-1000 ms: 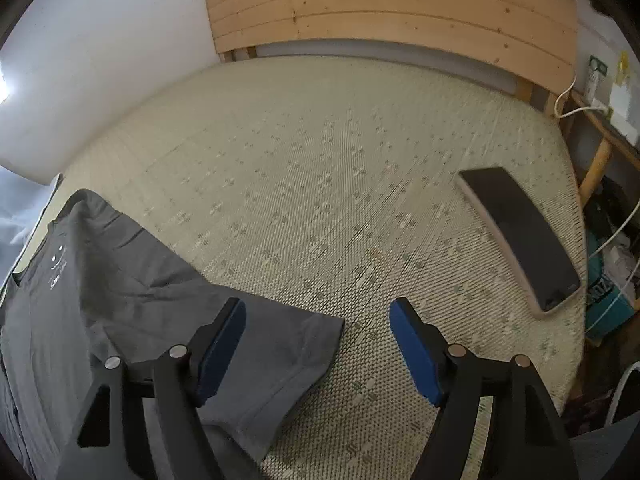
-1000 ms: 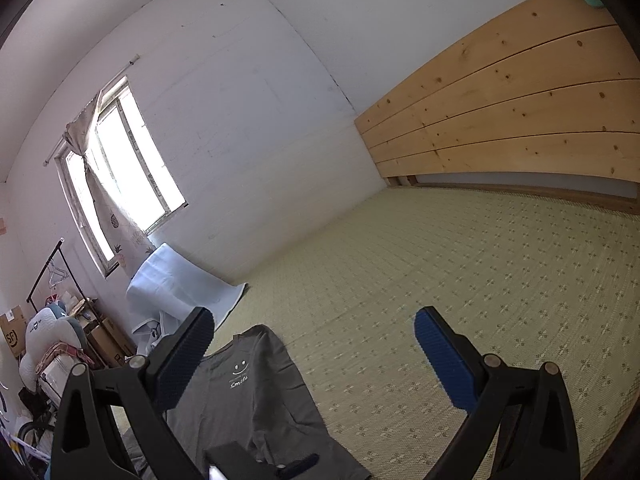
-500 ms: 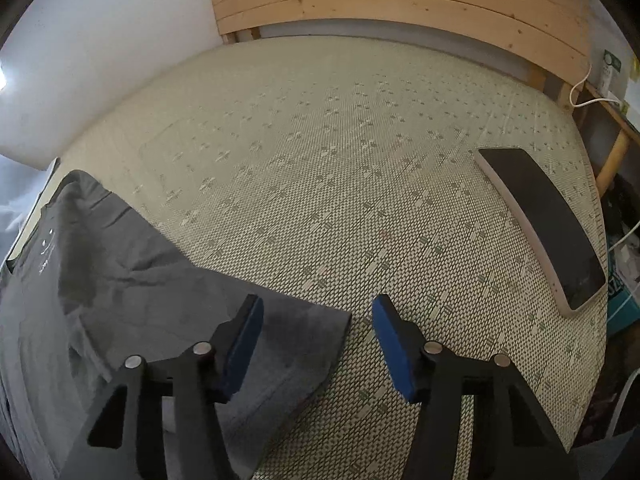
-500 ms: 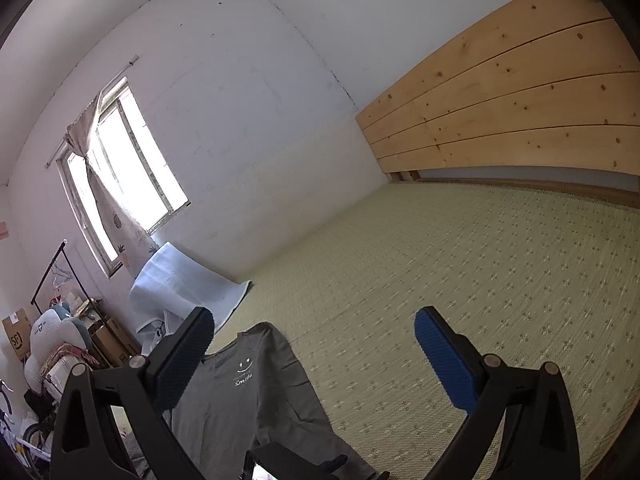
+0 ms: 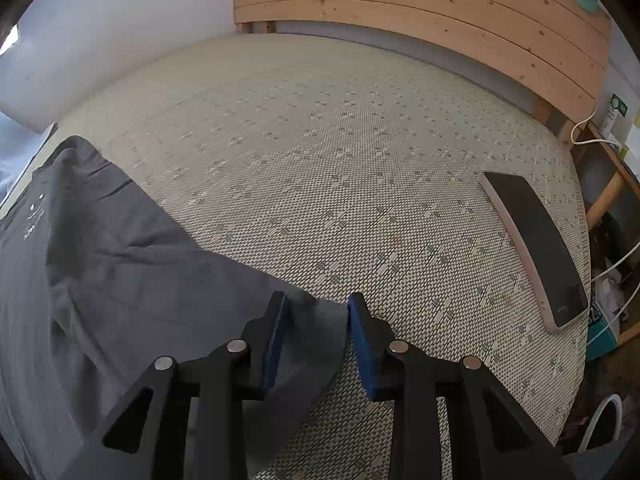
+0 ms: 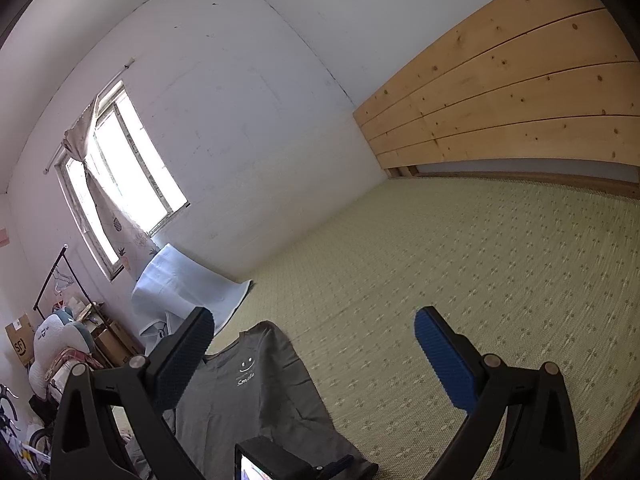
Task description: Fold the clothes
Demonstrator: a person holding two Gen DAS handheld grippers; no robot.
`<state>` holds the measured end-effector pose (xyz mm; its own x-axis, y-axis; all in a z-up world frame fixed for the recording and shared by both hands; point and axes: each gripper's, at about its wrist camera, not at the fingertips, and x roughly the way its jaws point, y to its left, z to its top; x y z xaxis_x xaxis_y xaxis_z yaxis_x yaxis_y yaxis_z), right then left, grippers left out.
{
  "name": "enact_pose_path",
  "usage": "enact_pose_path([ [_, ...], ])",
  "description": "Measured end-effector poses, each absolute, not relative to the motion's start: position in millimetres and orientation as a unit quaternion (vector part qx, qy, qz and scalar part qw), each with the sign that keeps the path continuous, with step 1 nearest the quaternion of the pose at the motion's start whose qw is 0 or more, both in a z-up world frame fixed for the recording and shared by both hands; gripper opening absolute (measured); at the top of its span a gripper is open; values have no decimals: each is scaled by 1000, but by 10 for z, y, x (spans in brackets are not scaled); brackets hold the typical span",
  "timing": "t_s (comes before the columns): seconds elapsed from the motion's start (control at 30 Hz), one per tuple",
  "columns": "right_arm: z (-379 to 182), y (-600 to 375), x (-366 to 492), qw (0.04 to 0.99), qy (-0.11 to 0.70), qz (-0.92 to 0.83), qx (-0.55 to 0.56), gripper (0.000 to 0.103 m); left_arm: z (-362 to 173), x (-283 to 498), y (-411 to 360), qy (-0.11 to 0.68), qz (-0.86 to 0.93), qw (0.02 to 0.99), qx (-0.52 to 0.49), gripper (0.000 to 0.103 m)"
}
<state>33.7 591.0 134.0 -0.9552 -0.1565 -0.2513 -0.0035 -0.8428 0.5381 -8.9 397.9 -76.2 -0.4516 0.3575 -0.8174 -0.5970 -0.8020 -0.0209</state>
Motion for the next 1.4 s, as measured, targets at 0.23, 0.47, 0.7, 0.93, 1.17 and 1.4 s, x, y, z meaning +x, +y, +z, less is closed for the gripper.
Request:
enact_pose_path([
  [0.23,1345,5911,334,41,-279,-948,145,103,-746,-157,3900,113,842,279,-449,14],
  [0.47,1342,5906,321,41,-279,-948,148,103,-595,-193,3763,70,839,294,-452,9],
  [0.7,1336,5862,318,43,-267,-951,152,103,-155,-214,3364,-11,845,316,-432,8],
  [0.93,1334,5710,264,55,-251,-953,161,103,224,-315,2623,-113,853,298,-414,8],
  [1.17,1336,5530,181,66,-240,-954,168,103,260,-320,1763,-168,863,238,-412,8],
  [1.4,1321,5197,70,89,-205,-957,187,103,-176,-344,1206,-223,846,193,-444,8],
])
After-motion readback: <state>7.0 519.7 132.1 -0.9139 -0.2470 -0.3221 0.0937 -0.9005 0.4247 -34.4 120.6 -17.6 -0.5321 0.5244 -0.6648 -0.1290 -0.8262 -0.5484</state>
